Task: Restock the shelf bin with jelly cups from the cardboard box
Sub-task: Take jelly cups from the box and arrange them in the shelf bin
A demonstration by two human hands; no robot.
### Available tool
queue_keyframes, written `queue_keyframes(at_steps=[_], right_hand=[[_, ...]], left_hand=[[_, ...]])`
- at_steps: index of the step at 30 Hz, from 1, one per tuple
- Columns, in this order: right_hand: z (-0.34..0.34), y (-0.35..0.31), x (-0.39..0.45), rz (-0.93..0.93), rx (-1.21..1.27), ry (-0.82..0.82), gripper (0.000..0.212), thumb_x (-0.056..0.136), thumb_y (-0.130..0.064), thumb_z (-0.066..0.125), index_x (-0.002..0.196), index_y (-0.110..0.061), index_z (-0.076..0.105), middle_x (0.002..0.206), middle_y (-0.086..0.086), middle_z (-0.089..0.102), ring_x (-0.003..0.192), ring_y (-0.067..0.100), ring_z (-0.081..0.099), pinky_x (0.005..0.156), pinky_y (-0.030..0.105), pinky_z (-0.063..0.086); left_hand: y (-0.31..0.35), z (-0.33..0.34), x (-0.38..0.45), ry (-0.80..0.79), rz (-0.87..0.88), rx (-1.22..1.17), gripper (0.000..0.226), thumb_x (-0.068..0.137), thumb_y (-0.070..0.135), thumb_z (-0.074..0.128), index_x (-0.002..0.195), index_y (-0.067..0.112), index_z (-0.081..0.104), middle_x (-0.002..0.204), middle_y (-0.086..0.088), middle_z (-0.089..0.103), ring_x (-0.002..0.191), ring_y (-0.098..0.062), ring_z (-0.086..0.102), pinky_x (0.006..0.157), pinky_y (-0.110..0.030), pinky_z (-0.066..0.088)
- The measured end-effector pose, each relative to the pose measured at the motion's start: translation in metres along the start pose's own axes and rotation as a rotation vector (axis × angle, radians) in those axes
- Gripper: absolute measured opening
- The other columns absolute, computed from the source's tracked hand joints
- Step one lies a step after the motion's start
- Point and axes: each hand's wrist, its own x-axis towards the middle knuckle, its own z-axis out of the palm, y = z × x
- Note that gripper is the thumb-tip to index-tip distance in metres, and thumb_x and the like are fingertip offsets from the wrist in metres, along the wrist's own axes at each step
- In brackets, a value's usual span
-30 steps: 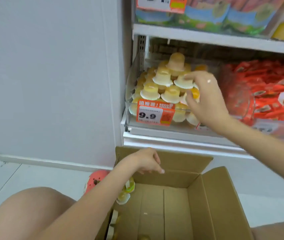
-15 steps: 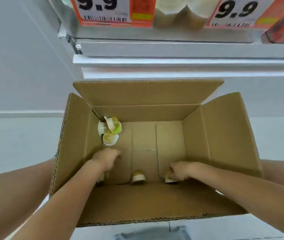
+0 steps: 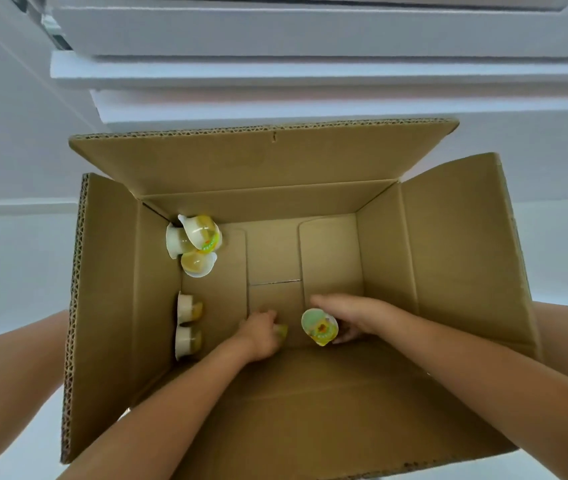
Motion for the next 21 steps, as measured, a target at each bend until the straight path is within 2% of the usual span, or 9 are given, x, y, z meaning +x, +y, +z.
queue_keyframes(at_steps=[3,4,6,9,12,14,17,19,21], right_hand=[[-0.006,-0.006,-0.018,-0.026,0.177,-0.017,0.033,0.095,-0.040,0.038,0.082,-0.015,0.055,0.083,0.006,0.059,0.080,0.019,0.058,0.064,0.028,0.049],[-0.007,-0.008,-0.027,-0.040,0.235,-0.023,0.030,0.094,-0.038,0.039,0.081,-0.015,0.055,0.082,0.006,0.059,0.079,0.020,0.059,0.064,0.028,0.049],[-0.006,-0.016,-0.049,-0.078,0.329,-0.018,0.027,0.091,-0.035,0.043,0.078,-0.015,0.056,0.078,0.005,0.061,0.074,0.019,0.060,0.063,0.028,0.050],[-0.007,-0.033,-0.094,-0.192,0.367,0.022,0.021,0.088,-0.030,0.048,0.077,-0.015,0.057,0.075,0.004,0.061,0.071,0.018,0.060,0.072,0.031,0.052],[-0.012,-0.049,-0.159,-0.418,0.411,0.059,0.015,0.090,-0.031,0.053,0.088,-0.017,0.058,0.086,0.004,0.060,0.078,0.017,0.059,0.079,0.033,0.053],[-0.021,-0.056,-0.200,-0.615,0.411,0.067,0.015,0.094,-0.030,0.054,0.099,-0.017,0.058,0.092,0.005,0.060,0.082,0.019,0.059,0.078,0.033,0.056],[-0.027,-0.054,-0.265,-0.998,0.353,0.117,0.025,0.092,-0.024,0.061,0.114,-0.013,0.057,0.100,0.005,0.065,0.087,0.017,0.064,0.081,0.031,0.057],[-0.030,-0.053,-0.301,-1.200,0.244,0.227,0.028,0.087,-0.018,0.066,0.113,-0.014,0.056,0.097,0.003,0.067,0.083,0.012,0.064,0.077,0.023,0.054],[-0.033,-0.052,-0.329,-1.308,0.084,0.319,0.033,0.084,-0.017,0.068,0.115,-0.015,0.056,0.101,0.002,0.067,0.088,0.012,0.065,0.079,0.021,0.052]], left_hand=[[0.011,-0.024,-0.016,-0.098,-0.108,-0.683,0.018,0.095,0.020,0.050,0.111,0.015,0.054,0.109,-0.011,0.055,0.084,-0.017,0.056,0.064,-0.027,0.049],[0.016,-0.035,-0.026,-0.147,-0.141,-0.838,0.011,0.094,0.020,0.050,0.104,0.017,0.055,0.104,-0.009,0.056,0.081,-0.015,0.054,0.064,-0.027,0.051],[0.024,-0.056,-0.048,-0.217,-0.165,-1.030,0.017,0.093,0.024,0.051,0.106,0.012,0.054,0.099,-0.011,0.058,0.081,-0.020,0.059,0.069,-0.033,0.056],[0.042,-0.091,-0.085,-0.231,-0.142,-1.216,0.039,0.093,0.040,0.049,0.116,0.008,0.049,0.108,-0.019,0.059,0.086,-0.038,0.065,0.070,-0.044,0.058],[0.060,-0.124,-0.133,-0.122,-0.077,-1.276,0.055,0.095,0.055,0.037,0.116,0.006,0.051,0.106,-0.021,0.059,0.086,-0.037,0.062,0.076,-0.048,0.055],[0.072,-0.142,-0.160,-0.076,-0.030,-1.354,0.045,0.099,0.045,0.034,0.115,0.006,0.049,0.101,-0.020,0.057,0.084,-0.033,0.058,0.083,-0.049,0.050],[0.097,-0.159,-0.218,-0.096,0.180,-1.418,0.029,0.098,0.029,0.039,0.113,0.008,0.052,0.107,-0.019,0.057,0.099,-0.034,0.055,0.091,-0.051,0.046],[0.113,-0.167,-0.249,-0.120,0.342,-1.453,0.029,0.093,0.024,0.048,0.113,0.006,0.057,0.106,-0.018,0.062,0.098,-0.031,0.059,0.087,-0.050,0.052],[0.126,-0.173,-0.269,-0.133,0.471,-1.470,0.037,0.086,0.026,0.056,0.117,0.006,0.058,0.112,-0.018,0.064,0.102,-0.030,0.061,0.080,-0.045,0.057]])
